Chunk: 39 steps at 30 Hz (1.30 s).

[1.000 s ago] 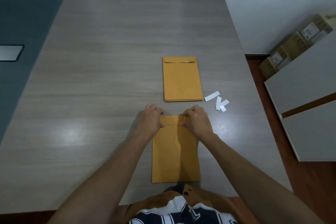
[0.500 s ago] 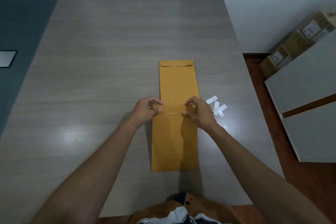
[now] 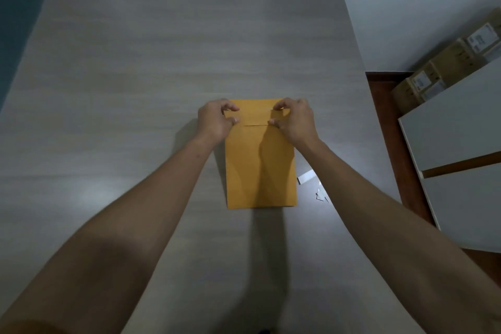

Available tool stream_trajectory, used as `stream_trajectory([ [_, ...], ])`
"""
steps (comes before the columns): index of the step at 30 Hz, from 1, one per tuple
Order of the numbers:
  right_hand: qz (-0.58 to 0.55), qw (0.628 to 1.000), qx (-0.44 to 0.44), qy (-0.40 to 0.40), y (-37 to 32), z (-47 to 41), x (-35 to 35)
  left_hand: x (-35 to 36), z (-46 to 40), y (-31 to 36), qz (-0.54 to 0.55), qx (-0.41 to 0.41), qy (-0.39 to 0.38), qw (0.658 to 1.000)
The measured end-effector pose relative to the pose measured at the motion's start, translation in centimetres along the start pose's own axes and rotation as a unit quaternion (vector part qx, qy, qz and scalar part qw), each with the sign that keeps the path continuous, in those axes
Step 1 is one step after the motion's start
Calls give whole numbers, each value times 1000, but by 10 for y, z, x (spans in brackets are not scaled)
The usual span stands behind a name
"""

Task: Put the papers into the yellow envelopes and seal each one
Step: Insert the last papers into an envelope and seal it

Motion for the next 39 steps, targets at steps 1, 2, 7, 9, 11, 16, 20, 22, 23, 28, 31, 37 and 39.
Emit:
stream_trajectory([
  [1,-2,1000,4,-1,1,-10,2,3,-10,1,-7,3,3,1000],
  [2,-4,1000,10,-4,2,-18,4,5,-19,2,-15,7,5,1000],
  [7,26,1000,10,-12,9,-55,16,22,-55,-1,-67,24,13,997],
  [9,80,997,-1,-17,12,-64,22,27,-63,-1,-106,41,12,993],
  [11,124,992,-18,-22,14,-69,25,33,-66,0,-147,70,-13,987],
  [16,116,991,-47,-47,14,-63,33,40,-61,-2,-214,105,-58,969],
  [20,122,989,-51,-59,11,-48,39,36,-45,-9,-231,98,-58,966],
  [22,126,988,-56,-69,10,-34,45,34,-33,-17,-238,85,-63,965],
  [23,126,988,-58,-73,9,-26,49,32,-25,-22,-239,80,-65,966],
  [28,128,987,-56,-81,12,30,63,24,31,-44,-229,59,-68,969],
  [31,134,985,-61,-91,17,67,70,23,67,-56,-242,56,-69,966],
  [37,146,982,-70,-95,34,137,76,28,132,-77,-232,53,-84,968],
  [39,148,981,-79,-95,37,154,75,29,151,-80,-219,50,-80,971],
])
Point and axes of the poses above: each hand's wrist, its own z-axis away from the middle knuckle, its own x-axis out of the palm, y = z × x, the point moved 9 cm from there along -z, towards the middle knuckle, and after that the axes turned 3 degrees about -z, right-handed, at the moved point
